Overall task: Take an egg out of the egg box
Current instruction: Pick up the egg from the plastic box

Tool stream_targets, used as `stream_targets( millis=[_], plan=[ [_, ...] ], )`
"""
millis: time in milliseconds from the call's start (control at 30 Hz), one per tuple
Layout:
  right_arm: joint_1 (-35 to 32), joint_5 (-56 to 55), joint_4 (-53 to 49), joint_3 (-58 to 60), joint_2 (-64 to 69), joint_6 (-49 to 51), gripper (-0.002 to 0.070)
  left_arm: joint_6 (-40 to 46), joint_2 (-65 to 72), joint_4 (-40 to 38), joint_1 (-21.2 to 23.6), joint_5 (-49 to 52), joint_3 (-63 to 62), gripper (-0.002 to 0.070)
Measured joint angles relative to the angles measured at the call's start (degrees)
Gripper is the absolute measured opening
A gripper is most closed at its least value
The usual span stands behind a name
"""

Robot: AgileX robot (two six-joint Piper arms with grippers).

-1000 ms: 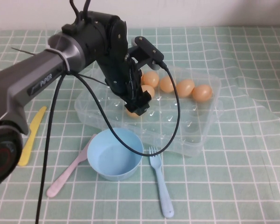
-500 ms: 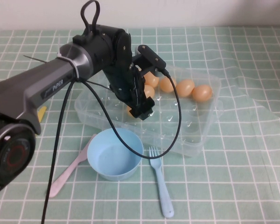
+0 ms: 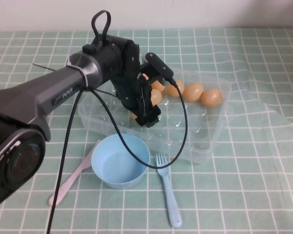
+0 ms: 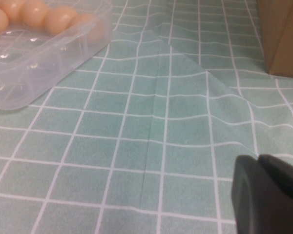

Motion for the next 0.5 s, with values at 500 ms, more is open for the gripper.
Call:
stream_targets(
  millis=[500],
  plan=[
    [0.0,0.0,0.0,0.0,0.0,0.0,-0.0017,0.0,-1.4,0.5,0.0,2.1,-0.1,0.0359]
  ],
)
